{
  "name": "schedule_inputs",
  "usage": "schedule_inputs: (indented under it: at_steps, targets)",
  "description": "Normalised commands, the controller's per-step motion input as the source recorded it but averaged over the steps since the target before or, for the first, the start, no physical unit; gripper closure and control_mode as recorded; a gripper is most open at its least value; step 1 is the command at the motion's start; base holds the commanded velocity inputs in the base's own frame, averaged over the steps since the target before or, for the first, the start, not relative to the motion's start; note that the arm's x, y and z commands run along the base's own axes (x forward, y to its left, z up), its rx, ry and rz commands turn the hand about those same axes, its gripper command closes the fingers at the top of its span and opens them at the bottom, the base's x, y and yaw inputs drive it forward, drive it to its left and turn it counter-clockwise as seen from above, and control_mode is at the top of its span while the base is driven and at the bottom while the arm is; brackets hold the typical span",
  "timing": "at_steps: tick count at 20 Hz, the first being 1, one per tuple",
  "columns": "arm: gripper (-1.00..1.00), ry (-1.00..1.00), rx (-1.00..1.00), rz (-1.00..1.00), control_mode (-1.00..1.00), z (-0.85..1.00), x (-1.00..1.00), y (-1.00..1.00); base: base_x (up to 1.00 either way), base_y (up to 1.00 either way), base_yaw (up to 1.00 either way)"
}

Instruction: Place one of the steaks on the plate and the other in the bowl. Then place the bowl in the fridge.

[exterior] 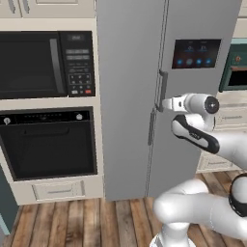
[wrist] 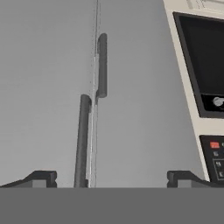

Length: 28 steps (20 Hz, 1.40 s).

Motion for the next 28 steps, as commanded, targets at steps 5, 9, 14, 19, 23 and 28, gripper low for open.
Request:
schedule_inputs:
  at_steps: [5, 9, 14, 19, 23, 28]
  targets:
    - [-1.00, 0.00, 0.00, -0.03, -1.00, -0.02, 0.60, 0.00, 0.00, 0.00, 0.00]
    - [-1.00, 0.00, 0.00, -0.06, -1.00, -0.05, 0.69, -0.02, 0.00, 0.00, 0.00]
    - [-1.00, 0.00, 0.00, -0.06, -1.00, -0.07, 0.72, -0.12, 0.00, 0.00, 0.00]
    - [-1.00, 0.00, 0.00, -0.04, -1.00, -0.08, 0.76, -0.25, 0.00, 0.00, 0.00]
    - [-1.00, 0.00, 0.00, 0.00, -1.00, -0.08, 0.83, -0.44, 0.00, 0.00, 0.00]
    - [-1.00, 0.00, 0.00, 0.00, -1.00, -0.03, 0.68, -0.61, 0.00, 0.00, 0.00]
